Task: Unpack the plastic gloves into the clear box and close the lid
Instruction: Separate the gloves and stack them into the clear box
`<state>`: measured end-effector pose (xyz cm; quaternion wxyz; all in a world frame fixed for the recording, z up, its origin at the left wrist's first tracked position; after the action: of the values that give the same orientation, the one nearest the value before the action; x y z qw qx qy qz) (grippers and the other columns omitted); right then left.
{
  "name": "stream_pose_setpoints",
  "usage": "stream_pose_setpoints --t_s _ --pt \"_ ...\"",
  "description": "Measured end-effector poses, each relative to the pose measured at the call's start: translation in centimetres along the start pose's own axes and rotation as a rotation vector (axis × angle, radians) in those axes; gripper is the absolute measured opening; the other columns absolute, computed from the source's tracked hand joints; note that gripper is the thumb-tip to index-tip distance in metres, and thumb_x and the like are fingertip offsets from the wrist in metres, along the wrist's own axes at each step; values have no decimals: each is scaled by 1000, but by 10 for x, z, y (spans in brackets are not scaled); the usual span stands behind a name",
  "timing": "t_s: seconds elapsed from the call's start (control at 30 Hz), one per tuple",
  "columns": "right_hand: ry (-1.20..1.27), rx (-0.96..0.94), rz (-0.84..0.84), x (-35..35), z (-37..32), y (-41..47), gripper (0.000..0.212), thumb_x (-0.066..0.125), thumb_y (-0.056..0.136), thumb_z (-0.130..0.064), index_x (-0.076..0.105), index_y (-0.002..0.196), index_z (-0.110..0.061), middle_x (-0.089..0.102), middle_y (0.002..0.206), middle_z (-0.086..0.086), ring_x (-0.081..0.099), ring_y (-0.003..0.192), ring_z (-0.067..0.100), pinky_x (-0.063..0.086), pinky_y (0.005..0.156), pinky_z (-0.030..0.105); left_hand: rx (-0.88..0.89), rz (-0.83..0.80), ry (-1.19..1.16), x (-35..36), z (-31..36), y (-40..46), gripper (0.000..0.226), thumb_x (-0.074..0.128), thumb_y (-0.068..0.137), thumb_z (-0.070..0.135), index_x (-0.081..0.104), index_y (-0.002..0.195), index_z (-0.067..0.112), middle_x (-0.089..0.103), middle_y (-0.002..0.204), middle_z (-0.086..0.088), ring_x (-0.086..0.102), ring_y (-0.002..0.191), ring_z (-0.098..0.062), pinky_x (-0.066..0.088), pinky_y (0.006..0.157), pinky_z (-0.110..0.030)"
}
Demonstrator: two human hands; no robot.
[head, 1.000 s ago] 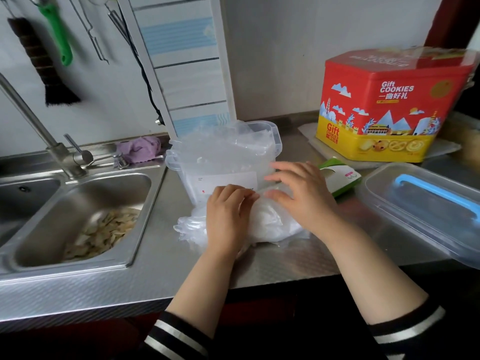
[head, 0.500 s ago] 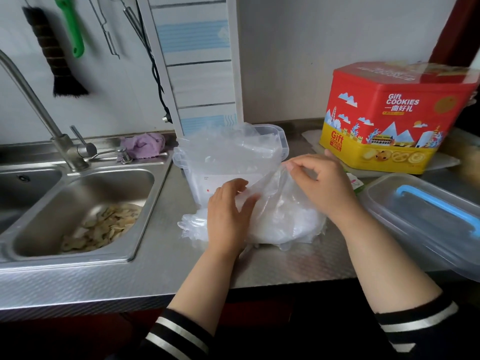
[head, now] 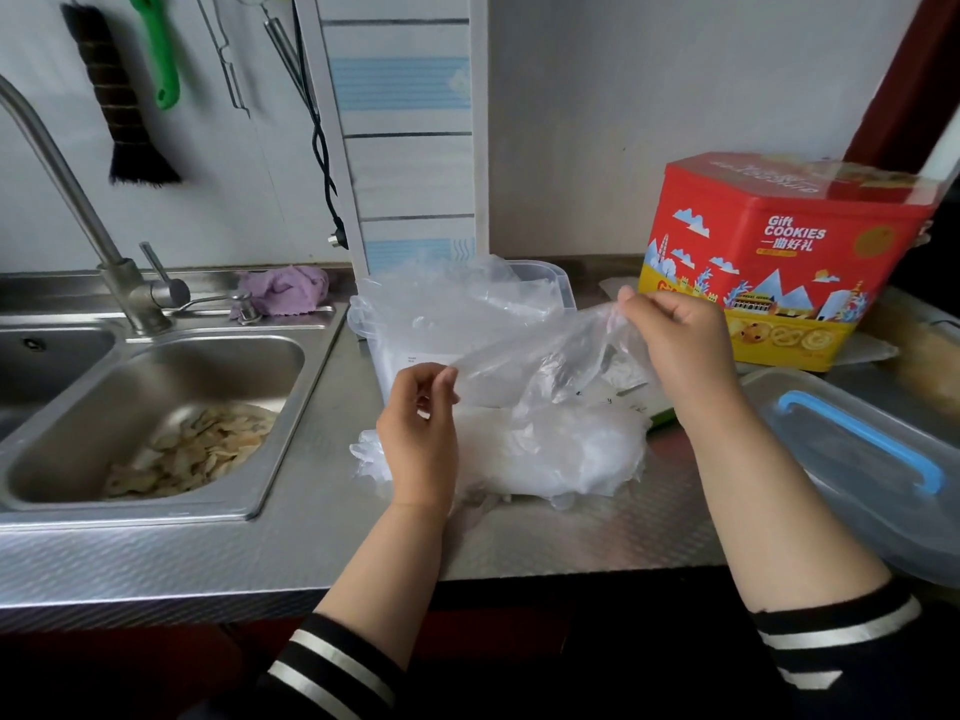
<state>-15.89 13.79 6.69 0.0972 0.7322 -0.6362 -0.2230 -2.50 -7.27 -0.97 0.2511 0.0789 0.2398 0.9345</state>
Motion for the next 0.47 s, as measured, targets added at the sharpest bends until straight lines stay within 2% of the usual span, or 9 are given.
stream_pose_setpoints --t_s 0.1,0.17,0.2,0.27,0.3,0.37,0.4,0.47 --pt "136 88 88 -8 5 3 40 64 88 -32 51 54 -15 40 59 1 39 65 18 34 65 31 -21 54 -52 -5 -3 3 26 60 94 13 55 78 33 60 68 17 57 67 -8 43 69 -18" --pt "250 160 149 -15 10 8 33 67 85 -31 64 75 -1 53 74 6 52 76 20 45 75 35 -23 66 -64 -6 -2 3 26 59 95 13 54 79 33 59 68 12 56 67 -7 43 68 -17" --pt "302 190 165 -18 11 11 33 70 82 -32 66 84 1 59 83 6 58 84 22 48 83 37 -18 65 -61 -6 -1 2 25 58 95 14 54 79 33 58 69 11 55 66 -6 42 67 -15" --pt "382 230 167 -20 10 18 45 80 65 -44 71 91 -9 68 99 7 64 101 30 48 92 46 -14 58 -49 -6 -1 2 24 56 97 14 53 81 32 57 69 10 53 65 -3 40 65 -11" --pt "392 230 155 -20 6 21 59 85 53 -53 72 91 -11 69 103 9 63 103 34 47 92 48 -19 50 -48 -5 1 2 24 55 97 14 53 81 32 57 69 9 53 65 -2 40 65 -10" --pt "395 176 116 -19 -2 27 78 84 42 -67 69 84 -3 64 95 12 60 86 31 45 80 45 -22 23 -30 -3 0 1 23 53 98 14 52 83 32 57 71 9 54 67 0 40 66 -9" --pt "370 122 88 -18 -14 30 83 80 47 -70 64 84 3 57 91 10 50 78 26 39 74 40 -18 11 -26 -2 0 0 23 52 98 14 52 85 32 58 73 9 55 68 1 39 67 -8" --pt "284 -31 47 -12 -45 37 72 70 70 -66 59 83 4 45 82 6 37 74 18 29 69 31 -13 -3 -18 -1 1 0 21 51 99 13 52 89 31 58 76 9 56 70 2 39 67 -7"
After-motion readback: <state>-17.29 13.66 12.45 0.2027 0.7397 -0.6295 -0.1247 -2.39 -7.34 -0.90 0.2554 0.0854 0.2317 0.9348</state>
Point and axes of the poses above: each hand's wrist, its own y-axis towards the middle knuckle, its own x-axis out of the palm, z = x × y, the point moved 6 cm from there along y, towards the middle knuckle
